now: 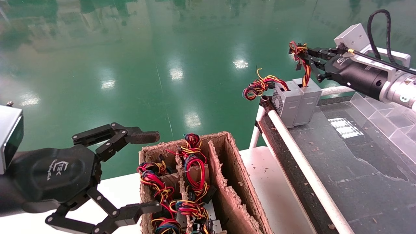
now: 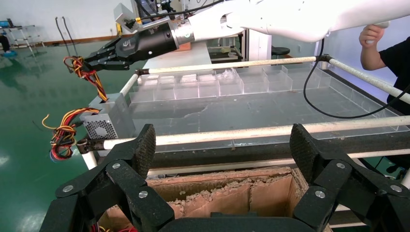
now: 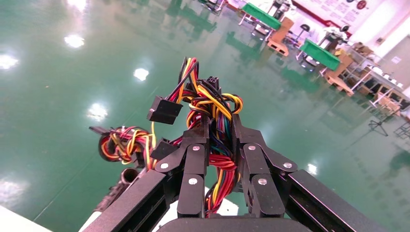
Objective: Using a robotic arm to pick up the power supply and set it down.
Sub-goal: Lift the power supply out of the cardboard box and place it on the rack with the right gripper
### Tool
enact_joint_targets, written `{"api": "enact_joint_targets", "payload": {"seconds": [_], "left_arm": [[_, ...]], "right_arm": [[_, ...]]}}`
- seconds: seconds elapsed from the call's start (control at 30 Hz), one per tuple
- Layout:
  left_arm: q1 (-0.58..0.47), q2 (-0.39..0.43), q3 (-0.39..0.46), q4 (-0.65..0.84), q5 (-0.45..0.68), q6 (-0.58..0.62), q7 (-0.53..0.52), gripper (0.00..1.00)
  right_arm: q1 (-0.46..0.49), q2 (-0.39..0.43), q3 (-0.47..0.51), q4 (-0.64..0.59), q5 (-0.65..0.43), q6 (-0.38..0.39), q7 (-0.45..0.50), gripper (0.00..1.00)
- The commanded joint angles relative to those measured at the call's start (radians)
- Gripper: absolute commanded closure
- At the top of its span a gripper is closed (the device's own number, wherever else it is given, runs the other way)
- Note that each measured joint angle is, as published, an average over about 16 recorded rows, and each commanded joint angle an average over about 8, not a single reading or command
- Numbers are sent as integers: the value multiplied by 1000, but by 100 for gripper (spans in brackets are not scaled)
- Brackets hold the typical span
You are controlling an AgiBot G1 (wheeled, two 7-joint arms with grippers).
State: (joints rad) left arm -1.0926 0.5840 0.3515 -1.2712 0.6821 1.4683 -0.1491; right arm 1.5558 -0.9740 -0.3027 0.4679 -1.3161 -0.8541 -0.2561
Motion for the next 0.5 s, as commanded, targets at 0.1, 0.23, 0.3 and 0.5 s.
{"api": "enact_joint_targets", "payload": {"seconds": [0.1, 0.23, 0.3, 0.5], "left_arm": [[0, 0, 0, 0, 0, 0, 0, 0], [0, 0, 0, 0, 0, 0, 0, 0], [0, 0, 0, 0, 0, 0, 0, 0], [0, 0, 0, 0, 0, 0, 0, 0]], "right_arm": [[9, -4, -2, -26, -1, -10, -10, 0], [21, -4, -2, -50, -1, -16, -14, 0], [27, -4, -3, -60, -2, -20, -16, 0], [40, -3, -7, -83, -5, -36, -24, 0]]}}
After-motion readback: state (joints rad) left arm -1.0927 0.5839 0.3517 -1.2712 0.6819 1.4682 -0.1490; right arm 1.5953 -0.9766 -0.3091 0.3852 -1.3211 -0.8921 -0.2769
